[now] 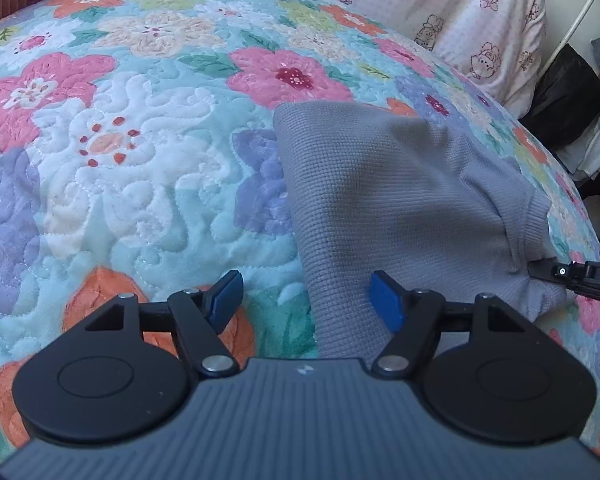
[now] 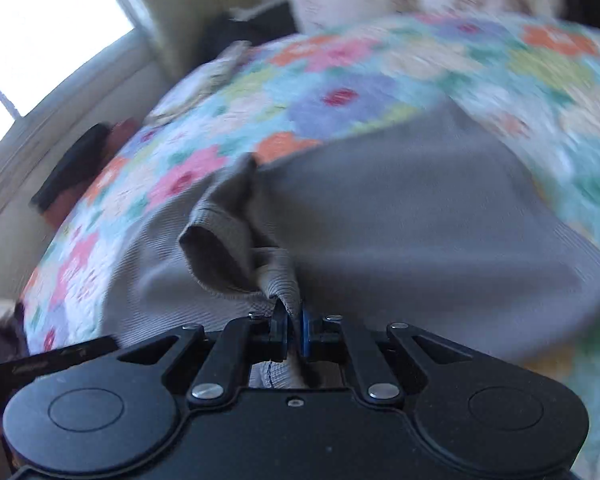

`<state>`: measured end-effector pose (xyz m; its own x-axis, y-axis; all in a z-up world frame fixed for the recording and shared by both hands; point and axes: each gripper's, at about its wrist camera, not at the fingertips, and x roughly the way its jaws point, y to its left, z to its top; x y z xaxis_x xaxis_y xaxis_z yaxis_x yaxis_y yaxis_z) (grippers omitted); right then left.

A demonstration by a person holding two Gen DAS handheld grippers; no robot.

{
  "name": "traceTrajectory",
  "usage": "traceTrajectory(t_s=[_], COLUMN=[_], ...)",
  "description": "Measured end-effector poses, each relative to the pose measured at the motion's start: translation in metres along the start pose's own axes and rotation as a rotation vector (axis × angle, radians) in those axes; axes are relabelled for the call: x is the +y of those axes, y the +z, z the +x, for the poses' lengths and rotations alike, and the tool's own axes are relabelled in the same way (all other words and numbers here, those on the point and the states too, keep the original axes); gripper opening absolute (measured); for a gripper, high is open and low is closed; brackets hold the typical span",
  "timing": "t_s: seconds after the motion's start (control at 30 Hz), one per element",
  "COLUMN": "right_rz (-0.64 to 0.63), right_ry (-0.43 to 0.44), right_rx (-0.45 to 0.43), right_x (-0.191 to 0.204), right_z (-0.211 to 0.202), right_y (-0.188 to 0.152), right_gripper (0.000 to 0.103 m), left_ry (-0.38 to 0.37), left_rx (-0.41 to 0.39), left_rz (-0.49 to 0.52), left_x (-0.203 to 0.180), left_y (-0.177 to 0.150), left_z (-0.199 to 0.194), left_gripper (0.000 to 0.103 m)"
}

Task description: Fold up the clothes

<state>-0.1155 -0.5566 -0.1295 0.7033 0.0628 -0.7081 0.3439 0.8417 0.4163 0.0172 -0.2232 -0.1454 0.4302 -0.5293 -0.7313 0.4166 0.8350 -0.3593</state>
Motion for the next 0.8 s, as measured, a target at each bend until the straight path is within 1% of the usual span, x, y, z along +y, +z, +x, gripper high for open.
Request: traceTrajectory(t_s=[0.03,0.07,0.1,0.13,0.17,0.2,0.27,0.3,0.37,0.43,0.47,0.6,0.73,0.8], right_rz=[0.009,0.012,-0.006,-0.025,-0.042,-0.060,-0.081,-0.092,-0.113,-0.131,-0.144,-0.189,-0.187,-0.206], right_ry=[-0.016,-0.035,-0.074,-0.113,-0.134,-0.153,-0.109,-0.074,0.002,0.041,0.045,0.037,0.057,0.057], right_rx=[0.008,0.013,0.001,-0.011,-0.023,-0.035,-0.051,-0.059,-0.080,-0.098,-0.095,-0.056,-0.056,-0.054], right_x=[-0.007,-0.011,-0.011,-0.010,-0.009,-0.007,-0.004,-0.001,0.009,0.020,0.024,0.039,0.044,0.045], right_z=[0.000,-0.001,-0.002,-0.003,-0.005,-0.008,-0.011,-0.014,-0.015,-0.012,-0.007,0.017,0.023,0.024], right_y=[-0.001,-0.003,-0.006,-0.009,-0.010,-0.010,-0.007,-0.005,0.000,0.004,0.005,0.011,0.012,0.012], right_gripper=[0.010,0.011,0.011,0.015,0.019,0.019,0.021,0.026,0.050,0.059,0.062,0.064,0.064,0.064], left_ry=[0.006,0.014,0.015,0.012,0.005,-0.004,-0.014,-0.011,0.002,0.017,0.021,0.032,0.037,0.039], left_rx=[0.000,0.000,0.002,0.007,0.013,0.021,0.036,0.045,0.064,0.080,0.087,0.103,0.111,0.114], left_rz=[0.006,0.013,0.016,0.017,0.016,0.015,0.018,0.024,0.039,0.052,0.055,0.063,0.072,0.075], left_x=[-0.002,-0.004,-0.005,-0.006,-0.008,-0.009,-0.013,-0.016,-0.022,-0.029,-0.031,-0.036,-0.040,-0.040], left_y=[0.000,-0.001,-0.001,0.000,0.000,0.000,0.001,0.001,0.001,0.000,0.000,-0.001,-0.003,-0.003], left_z=[0.000,0.000,-0.001,-0.002,-0.003,-0.003,-0.004,-0.004,-0.003,-0.002,-0.002,-0.001,0.000,0.000], left_gripper=[0.071,0.071,0.071,0.071,0.071,0.071,0.071,0.071,0.071,0.071,0.071,0.071,0.071,0.071])
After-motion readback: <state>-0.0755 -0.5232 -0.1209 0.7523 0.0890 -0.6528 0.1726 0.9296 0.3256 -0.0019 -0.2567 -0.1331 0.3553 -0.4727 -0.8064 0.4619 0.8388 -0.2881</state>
